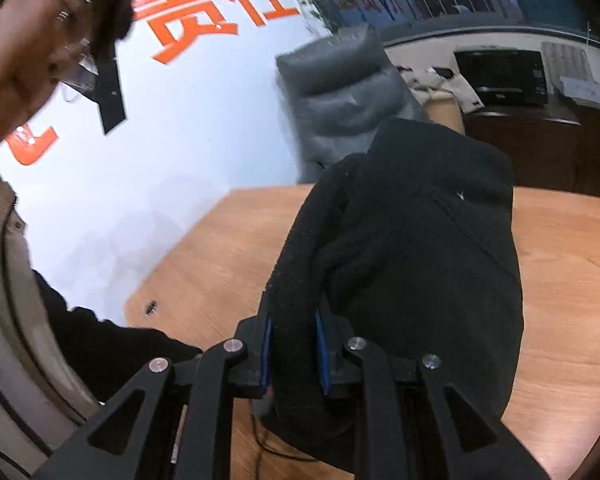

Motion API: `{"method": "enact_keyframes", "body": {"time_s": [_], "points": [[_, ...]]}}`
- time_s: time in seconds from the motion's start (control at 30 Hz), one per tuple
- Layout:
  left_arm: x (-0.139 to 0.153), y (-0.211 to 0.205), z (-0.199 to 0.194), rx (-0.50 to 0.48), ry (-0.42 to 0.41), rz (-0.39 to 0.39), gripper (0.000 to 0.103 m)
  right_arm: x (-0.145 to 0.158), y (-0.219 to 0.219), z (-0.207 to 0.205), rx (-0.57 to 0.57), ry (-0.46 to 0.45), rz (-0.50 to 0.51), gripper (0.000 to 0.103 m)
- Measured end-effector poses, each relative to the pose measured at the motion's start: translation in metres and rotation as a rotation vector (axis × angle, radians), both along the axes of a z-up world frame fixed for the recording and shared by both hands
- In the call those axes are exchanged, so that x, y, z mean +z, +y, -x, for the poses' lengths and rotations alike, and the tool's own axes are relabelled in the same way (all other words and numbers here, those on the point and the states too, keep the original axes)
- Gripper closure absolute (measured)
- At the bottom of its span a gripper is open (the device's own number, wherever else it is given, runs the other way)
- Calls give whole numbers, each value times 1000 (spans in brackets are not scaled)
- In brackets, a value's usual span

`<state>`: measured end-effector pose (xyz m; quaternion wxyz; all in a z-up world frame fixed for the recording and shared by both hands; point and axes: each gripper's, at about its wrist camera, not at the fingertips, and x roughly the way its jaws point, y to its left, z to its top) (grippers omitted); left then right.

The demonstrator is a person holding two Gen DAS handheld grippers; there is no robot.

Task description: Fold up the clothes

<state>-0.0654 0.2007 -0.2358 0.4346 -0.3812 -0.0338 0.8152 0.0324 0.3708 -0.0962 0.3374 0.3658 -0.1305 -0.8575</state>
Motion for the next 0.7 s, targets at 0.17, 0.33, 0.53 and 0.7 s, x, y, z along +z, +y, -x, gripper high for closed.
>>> {"method": "enact_keyframes", "body": {"time_s": [0.17, 0.33, 0.53, 0.7], "points": [[34, -75, -11, 92, 23, -41, 1, -9, -8, 3, 75, -17, 4, 84], [96, -178, -29, 186, 107, 36, 0, -49, -50, 10, 202, -62, -23, 84], [127, -167, -33, 40, 234, 94, 0, -105, -97, -7, 322, -89, -142, 83], [118, -104, -9, -158, 253, 19, 0, -109, -119, -36, 385, 68, -344, 73]]}}
